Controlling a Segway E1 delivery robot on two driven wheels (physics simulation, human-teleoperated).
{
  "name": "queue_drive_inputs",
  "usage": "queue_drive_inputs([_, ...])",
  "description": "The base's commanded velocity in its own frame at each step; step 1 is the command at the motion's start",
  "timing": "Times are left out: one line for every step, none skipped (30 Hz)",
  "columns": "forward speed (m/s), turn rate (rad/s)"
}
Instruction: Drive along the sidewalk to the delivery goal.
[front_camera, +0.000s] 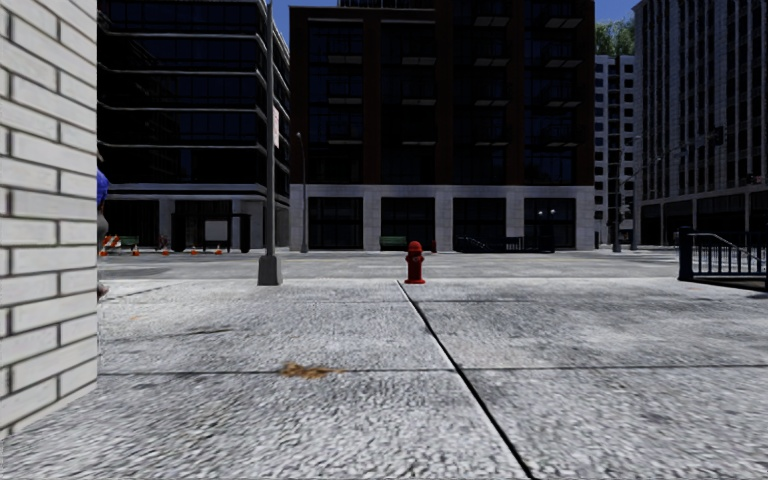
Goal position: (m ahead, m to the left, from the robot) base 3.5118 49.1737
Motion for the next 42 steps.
queue_drive_inputs([1.91, 0.00])
queue_drive_inputs([1.91, 0.00])
queue_drive_inputs([1.91, 0.00])
queue_drive_inputs([1.91, 0.00])
queue_drive_inputs([1.91, 0.00])
queue_drive_inputs([1.91, 0.00])
queue_drive_inputs([1.91, 0.00])
queue_drive_inputs([1.91, 0.00])
queue_drive_inputs([1.91, 0.00])
queue_drive_inputs([1.91, 0.00])
queue_drive_inputs([1.91, 0.00])
queue_drive_inputs([1.91, 0.00])
queue_drive_inputs([1.91, 0.00])
queue_drive_inputs([1.91, 0.00])
queue_drive_inputs([1.91, 0.00])
queue_drive_inputs([1.91, 0.00])
queue_drive_inputs([1.91, 0.00])
queue_drive_inputs([1.91, 0.00])
queue_drive_inputs([1.91, 0.00])
queue_drive_inputs([1.91, 0.00])
queue_drive_inputs([1.91, 0.00])
queue_drive_inputs([1.91, 0.00])
queue_drive_inputs([1.91, 0.04])
queue_drive_inputs([1.91, 0.17])
queue_drive_inputs([1.91, 0.33])
queue_drive_inputs([1.91, 0.54])
queue_drive_inputs([1.91, 0.70])
queue_drive_inputs([1.91, 0.70])
queue_drive_inputs([1.91, 0.81])
queue_drive_inputs([1.91, 0.84])
queue_drive_inputs([1.91, 0.85])
queue_drive_inputs([1.91, 0.85])
queue_drive_inputs([1.91, 0.85])
queue_drive_inputs([1.91, 0.85])
queue_drive_inputs([1.91, 0.86])
queue_drive_inputs([1.91, 0.86])
queue_drive_inputs([1.91, 0.86])
queue_drive_inputs([1.91, 0.86])
queue_drive_inputs([1.91, 0.86])
queue_drive_inputs([1.91, 0.86])
queue_drive_inputs([1.91, 0.86])
queue_drive_inputs([1.91, 0.86])
